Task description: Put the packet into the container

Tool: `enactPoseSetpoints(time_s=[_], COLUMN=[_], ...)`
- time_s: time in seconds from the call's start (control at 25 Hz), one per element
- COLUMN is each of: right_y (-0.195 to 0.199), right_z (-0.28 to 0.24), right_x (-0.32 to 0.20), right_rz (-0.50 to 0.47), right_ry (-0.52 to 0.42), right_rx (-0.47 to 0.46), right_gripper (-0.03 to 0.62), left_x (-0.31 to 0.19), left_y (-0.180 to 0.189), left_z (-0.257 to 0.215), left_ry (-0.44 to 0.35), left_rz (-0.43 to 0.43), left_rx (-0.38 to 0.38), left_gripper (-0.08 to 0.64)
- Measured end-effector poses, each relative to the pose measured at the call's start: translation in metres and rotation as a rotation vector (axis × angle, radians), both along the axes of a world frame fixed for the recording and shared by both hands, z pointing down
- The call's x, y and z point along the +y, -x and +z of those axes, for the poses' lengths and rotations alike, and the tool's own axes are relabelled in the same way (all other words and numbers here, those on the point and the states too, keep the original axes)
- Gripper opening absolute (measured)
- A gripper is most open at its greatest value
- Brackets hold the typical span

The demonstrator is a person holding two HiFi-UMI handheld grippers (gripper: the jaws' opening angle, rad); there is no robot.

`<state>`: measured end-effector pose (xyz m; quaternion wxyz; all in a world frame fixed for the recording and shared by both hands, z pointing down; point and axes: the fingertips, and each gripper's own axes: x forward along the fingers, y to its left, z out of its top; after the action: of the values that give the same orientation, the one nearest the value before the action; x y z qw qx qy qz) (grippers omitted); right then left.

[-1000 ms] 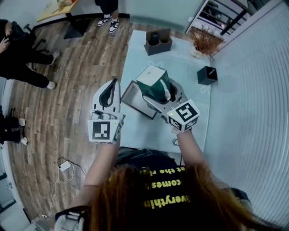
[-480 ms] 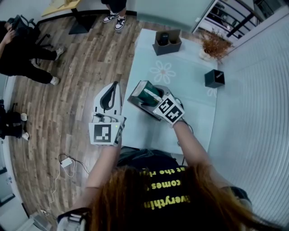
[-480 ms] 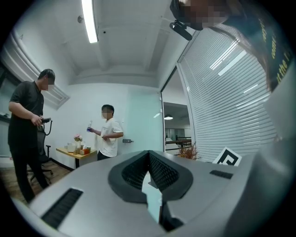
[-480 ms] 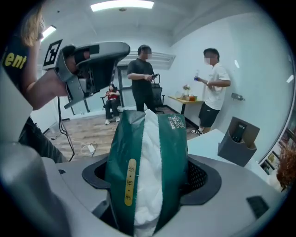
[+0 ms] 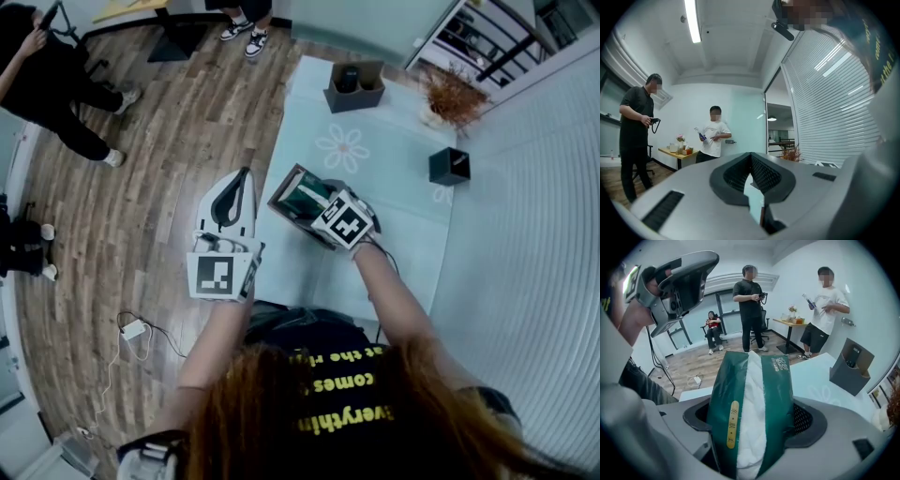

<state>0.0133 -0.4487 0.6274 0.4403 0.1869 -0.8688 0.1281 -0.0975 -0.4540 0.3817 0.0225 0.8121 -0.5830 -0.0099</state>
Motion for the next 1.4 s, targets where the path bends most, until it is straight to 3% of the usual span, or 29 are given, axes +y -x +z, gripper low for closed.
enactPoseSetpoints(time_s=[0.36, 0.8, 0.88, 0.96, 1.04, 1.24, 1.4], right_y=[0.000, -0.006, -0.007, -0.007, -0.006, -0.002, -0.004], right_z=[-0.001, -0.018, -0.018, -0.022, -0.026, -0.027, -0.026], right_x=[0.005, 0.000, 0.002, 0.003, 0.003, 0.009, 0.007], right_rz=[0.019, 0.068, 0.069, 0.073, 0.080, 0.080, 0.096], right_ry=[0.056, 0.014, 0.006, -0.022, -0.040, -0.050, -0.069], right_rx=[-0.056, -0.159, -0.162, -0.178, -0.195, -0.199, -0.196], right_gripper=[0.423, 0.419, 0.370, 0.225, 0.150, 0.085, 0.052], left_x=[0.004, 0.006, 0.006, 0.005, 0.006, 0.010, 0.009], left_y=[-0.008, -0.015, -0.015, -0.014, -0.014, -0.018, -0.015], left_z=[-0.003, -0.003, -0.006, -0.007, -0.007, -0.007, -0.009], left_ry=[-0.029, -0.030, -0.028, -0.017, -0.012, -0.057, -0.028], left_rz=[0.023, 0.030, 0.023, 0.014, 0.013, 0.050, 0.026], left_rx=[0.012, 0.005, -0.001, -0.007, -0.010, -0.002, -0.012], left_gripper=[0.002, 0.002, 0.002, 0.002, 0.002, 0.002, 0.002])
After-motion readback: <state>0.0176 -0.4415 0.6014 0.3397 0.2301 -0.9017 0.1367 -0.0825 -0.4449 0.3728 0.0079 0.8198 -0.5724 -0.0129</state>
